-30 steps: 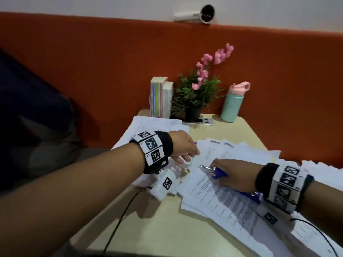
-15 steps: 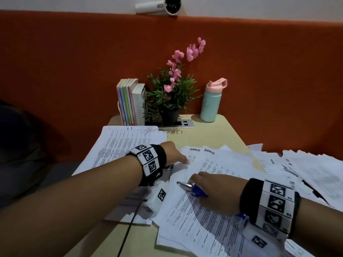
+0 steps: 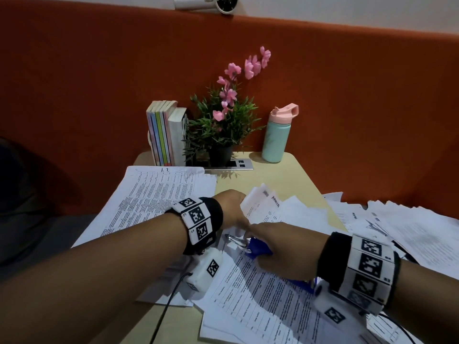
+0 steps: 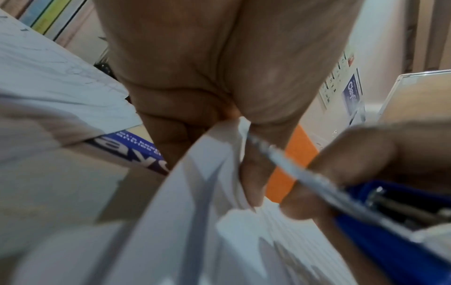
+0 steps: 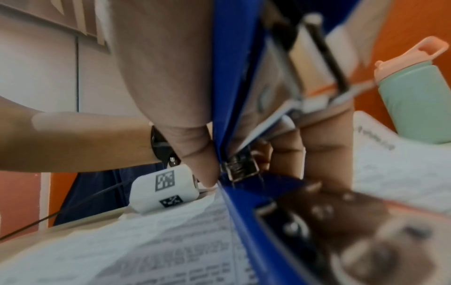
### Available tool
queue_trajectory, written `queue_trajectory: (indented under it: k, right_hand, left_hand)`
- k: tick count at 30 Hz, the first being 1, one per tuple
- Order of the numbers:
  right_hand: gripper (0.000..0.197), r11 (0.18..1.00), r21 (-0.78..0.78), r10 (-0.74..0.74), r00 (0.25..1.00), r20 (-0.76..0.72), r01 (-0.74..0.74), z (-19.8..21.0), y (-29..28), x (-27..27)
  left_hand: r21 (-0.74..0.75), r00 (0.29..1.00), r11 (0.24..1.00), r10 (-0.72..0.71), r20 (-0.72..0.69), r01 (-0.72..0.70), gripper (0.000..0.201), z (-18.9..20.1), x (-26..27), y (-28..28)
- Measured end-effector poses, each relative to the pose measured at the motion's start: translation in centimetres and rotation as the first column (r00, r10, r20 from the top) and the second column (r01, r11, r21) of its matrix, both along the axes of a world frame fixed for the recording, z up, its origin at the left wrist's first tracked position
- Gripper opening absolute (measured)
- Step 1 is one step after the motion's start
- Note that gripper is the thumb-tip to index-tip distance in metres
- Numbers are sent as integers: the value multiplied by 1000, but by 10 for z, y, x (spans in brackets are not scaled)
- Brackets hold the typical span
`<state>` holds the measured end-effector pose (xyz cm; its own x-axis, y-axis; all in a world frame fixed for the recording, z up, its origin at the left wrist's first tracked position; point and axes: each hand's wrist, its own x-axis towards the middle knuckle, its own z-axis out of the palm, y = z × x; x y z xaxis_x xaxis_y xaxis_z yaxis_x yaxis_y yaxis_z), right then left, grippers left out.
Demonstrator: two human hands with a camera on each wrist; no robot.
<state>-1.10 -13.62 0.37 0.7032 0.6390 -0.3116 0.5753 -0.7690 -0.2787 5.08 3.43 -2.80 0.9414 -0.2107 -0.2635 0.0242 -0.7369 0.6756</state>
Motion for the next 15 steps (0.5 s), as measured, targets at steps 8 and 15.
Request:
queue_trajectory:
  k: [8, 15]
  right_hand:
    - [28, 969, -7, -245, 961, 124, 248, 18, -36, 35]
    - [31, 899, -289, -287, 941, 180, 330, -1, -40, 57]
  left_hand:
    - [-113, 989, 984, 135, -51, -141, 31, 6, -5, 60]
    - [-329, 963, 906, 240, -119, -267, 34, -2, -14, 105]
